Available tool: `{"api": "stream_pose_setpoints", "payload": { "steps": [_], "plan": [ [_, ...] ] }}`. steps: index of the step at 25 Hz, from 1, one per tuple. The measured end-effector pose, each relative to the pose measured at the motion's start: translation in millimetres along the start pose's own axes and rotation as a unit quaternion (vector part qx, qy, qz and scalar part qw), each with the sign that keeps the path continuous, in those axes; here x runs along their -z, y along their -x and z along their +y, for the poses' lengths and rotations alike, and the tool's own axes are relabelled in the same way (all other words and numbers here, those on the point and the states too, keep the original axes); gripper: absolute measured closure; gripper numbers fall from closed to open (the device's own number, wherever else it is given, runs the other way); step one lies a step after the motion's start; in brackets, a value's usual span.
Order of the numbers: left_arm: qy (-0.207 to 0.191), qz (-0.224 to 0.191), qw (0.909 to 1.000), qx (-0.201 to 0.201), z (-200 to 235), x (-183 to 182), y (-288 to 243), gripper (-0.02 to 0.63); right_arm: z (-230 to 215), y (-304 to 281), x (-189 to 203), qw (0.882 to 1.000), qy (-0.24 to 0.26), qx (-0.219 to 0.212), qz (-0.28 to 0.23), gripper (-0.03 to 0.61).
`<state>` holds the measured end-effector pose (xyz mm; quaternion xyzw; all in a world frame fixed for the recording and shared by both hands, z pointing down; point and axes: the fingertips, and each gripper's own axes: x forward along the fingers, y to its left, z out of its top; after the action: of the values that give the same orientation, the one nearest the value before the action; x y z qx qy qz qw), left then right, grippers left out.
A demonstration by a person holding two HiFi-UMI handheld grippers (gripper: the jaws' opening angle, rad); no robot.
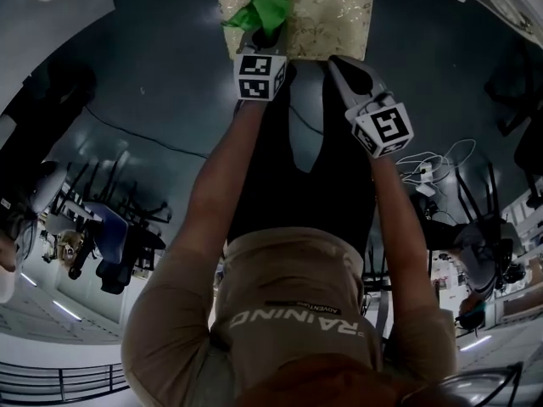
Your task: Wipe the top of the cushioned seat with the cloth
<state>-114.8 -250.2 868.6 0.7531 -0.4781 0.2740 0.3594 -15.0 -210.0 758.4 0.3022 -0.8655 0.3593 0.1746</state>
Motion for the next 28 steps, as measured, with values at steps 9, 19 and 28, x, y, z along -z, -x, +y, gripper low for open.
{"api": "stream_pose_setpoints", "payload": {
  "steps": [9, 19, 28],
  "plan": [
    [0.018, 0.006, 0.9998, 0.009, -97, -11, -49, 0.566, -71, 76, 15, 1.000, -0.013, 0.020, -0.011, 0.577],
    [0.003, 0.018, 0.9991, 0.038, -205, -11, -96, 0.566, -138, 152, 35, 0.998, -0.033, 0.039, -0.023, 0.577],
    [0.009, 0.040, 0.9965, 0.073, -272, -3, -132, 0.566, -185, 203, 58, 0.996, -0.055, 0.062, -0.027, 0.577]
  ]
}}
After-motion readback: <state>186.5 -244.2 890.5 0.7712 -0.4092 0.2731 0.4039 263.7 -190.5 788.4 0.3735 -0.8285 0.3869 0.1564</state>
